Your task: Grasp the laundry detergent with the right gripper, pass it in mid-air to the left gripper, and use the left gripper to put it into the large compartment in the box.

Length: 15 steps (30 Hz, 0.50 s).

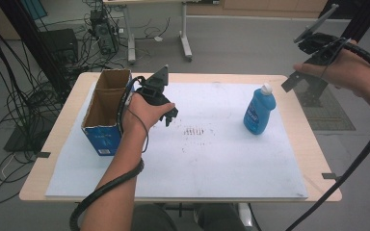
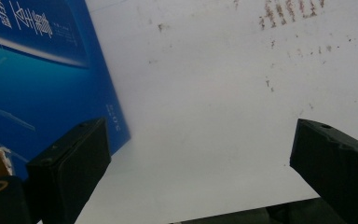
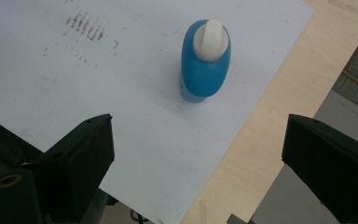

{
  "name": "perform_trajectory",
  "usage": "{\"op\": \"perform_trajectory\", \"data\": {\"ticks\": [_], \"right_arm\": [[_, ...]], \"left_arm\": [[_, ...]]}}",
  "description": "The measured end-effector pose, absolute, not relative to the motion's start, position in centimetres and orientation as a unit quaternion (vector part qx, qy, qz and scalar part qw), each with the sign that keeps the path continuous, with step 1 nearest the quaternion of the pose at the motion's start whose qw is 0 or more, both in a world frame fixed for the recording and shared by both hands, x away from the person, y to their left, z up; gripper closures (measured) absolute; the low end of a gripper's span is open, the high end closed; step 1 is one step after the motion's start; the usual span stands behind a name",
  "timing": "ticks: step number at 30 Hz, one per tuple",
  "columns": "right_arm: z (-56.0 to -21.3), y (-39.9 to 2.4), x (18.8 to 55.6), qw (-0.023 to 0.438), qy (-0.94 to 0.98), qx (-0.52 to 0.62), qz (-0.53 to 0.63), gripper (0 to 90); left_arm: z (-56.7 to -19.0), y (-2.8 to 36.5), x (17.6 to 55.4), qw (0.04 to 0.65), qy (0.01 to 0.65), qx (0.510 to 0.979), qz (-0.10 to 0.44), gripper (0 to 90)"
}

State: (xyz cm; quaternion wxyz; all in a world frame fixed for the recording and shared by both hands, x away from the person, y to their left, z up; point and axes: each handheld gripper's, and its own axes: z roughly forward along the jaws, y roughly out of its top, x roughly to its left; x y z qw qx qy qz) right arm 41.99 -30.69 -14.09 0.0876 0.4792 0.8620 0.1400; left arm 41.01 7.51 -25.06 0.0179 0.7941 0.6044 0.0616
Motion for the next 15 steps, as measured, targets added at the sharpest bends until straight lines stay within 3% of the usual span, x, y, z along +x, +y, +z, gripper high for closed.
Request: {"op": "perform_trajectory", "data": {"ticks": [15], "right_arm": [[-14.84,-30.9,41.84,0.09,0.86,0.483,0.139,8.7]], "left_arm": [[-25.16,7.54,40.65,0.017,0.603,0.795,0.061,5.5]]}}
